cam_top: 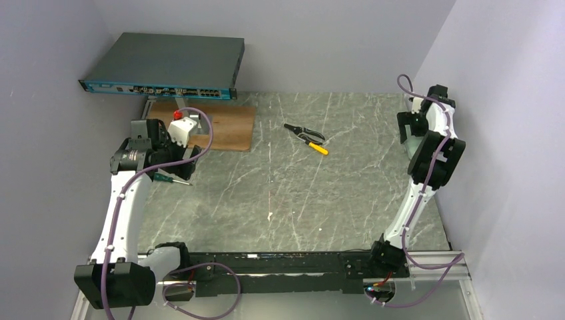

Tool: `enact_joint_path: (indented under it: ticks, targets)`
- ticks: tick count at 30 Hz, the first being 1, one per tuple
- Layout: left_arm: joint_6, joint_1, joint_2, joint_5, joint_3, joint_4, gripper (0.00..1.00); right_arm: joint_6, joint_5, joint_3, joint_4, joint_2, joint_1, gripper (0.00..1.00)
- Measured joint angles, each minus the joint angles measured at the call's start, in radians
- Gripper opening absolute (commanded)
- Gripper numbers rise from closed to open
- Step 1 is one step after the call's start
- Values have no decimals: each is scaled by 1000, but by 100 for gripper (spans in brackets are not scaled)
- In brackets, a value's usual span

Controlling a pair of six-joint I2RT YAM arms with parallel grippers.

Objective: Open the umbrella

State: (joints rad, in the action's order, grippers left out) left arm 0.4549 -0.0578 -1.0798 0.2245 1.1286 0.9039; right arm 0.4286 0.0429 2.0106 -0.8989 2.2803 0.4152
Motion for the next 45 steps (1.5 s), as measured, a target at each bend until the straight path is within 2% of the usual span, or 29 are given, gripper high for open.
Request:
enact_joint_path:
  ticks: [9,14,18,22,25,28,30,31,35,39,45]
  targets:
    - [4,0,14,1,0,0,100,42,36,-14,-7,3,5,95]
    - [5,0,48,13,-5,-1,100,82,45,-185,19,-92,-45,89]
    - [16,0,79,26,-18,0,100,137,71,-384,34,-223,-159,85]
    - [33,0,101,43,-26,4,100,195,177,-586,-1,-377,-297,94]
    - [42,0,118,52,-33,10,100,220,269,-703,-91,-487,-377,100]
    - [50,0,127,77,-34,29,100,224,319,-695,-167,-536,-362,100]
    - [54,0,128,97,-34,36,100,220,359,-621,-214,-536,-324,99]
    - [56,0,127,104,-35,39,100,217,370,-584,-224,-531,-311,98]
    - [57,0,128,138,-43,34,100,187,398,-420,-225,-484,-275,79]
    - [57,0,132,163,-53,29,100,168,393,-438,-185,-457,-282,65]
    - [53,0,156,180,-75,19,100,139,328,-466,-54,-360,-301,57]
